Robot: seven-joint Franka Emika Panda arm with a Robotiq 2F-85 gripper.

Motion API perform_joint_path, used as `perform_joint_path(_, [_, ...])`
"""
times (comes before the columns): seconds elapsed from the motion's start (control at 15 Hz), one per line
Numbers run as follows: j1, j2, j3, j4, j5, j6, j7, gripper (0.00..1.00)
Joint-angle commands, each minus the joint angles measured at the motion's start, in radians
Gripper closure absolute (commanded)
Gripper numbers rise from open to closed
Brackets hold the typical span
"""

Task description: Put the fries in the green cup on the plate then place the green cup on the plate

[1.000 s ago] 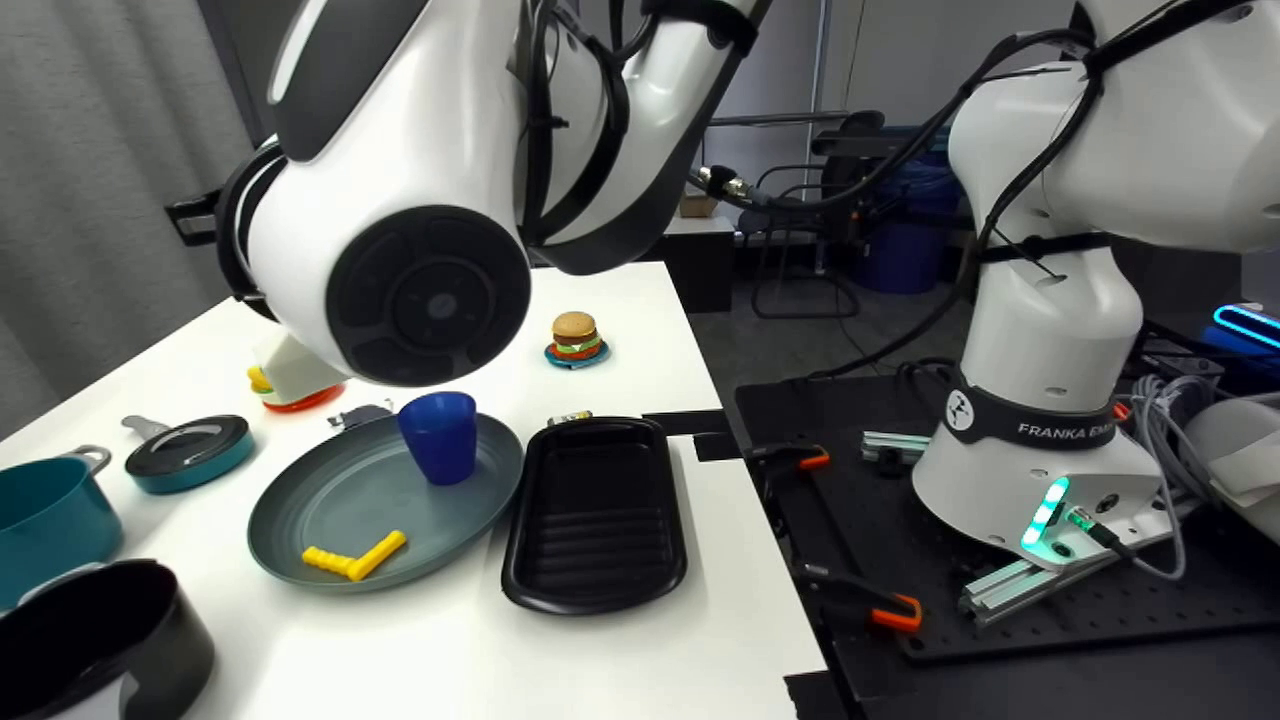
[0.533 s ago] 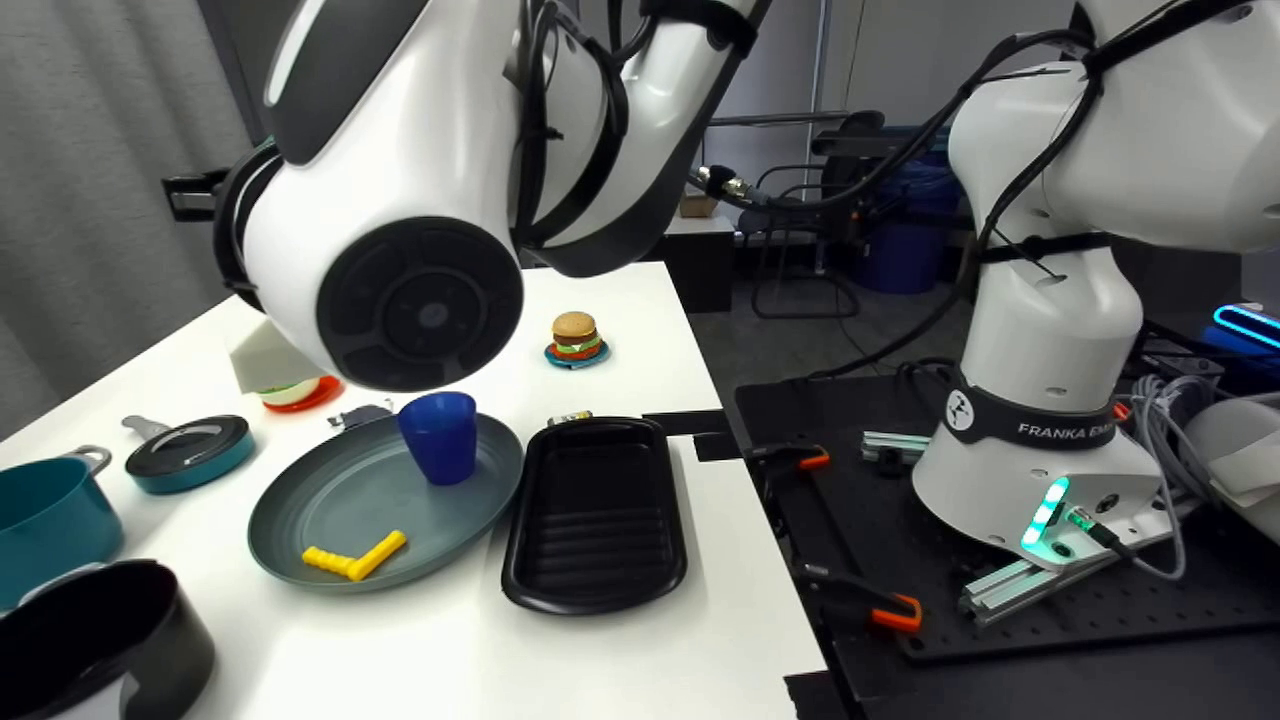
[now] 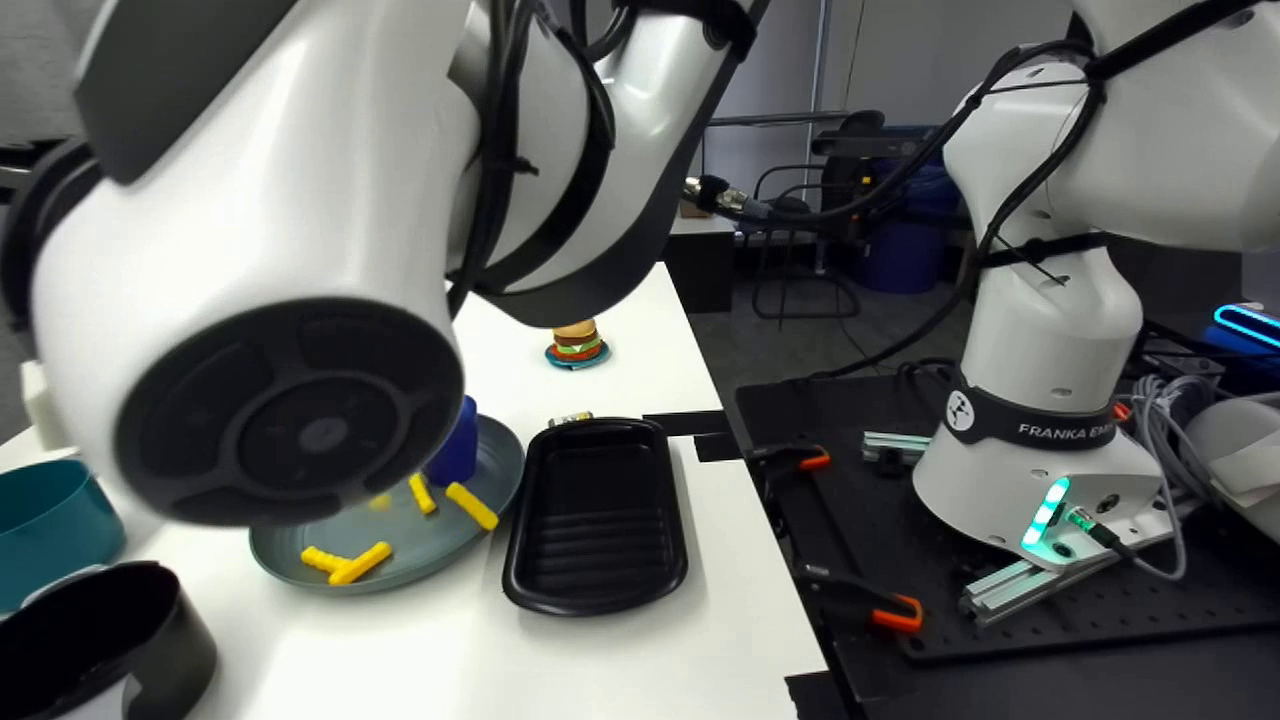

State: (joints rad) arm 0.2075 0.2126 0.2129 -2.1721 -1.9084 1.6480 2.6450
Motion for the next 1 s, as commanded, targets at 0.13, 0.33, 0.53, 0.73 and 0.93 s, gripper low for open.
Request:
perform_joint_path(0.13, [0.056,0.107,0.028,0.085,-0.06,-0.138,-0.007,0.99])
perform_joint_path(0.33, [0.082,0.144,0.037,0.093,-0.087,-0.187,-0.041,0.99])
perform_joint_path(0.53, [0.102,0.175,0.045,0.094,-0.115,-0.21,-0.079,0.99])
perform_joint_path(0.73, [0.103,0.188,0.054,0.091,-0.115,-0.172,-0.146,0.99])
perform_joint_path(0.93, [0.106,0.2,0.061,0.093,-0.091,-0.187,-0.205,0.99])
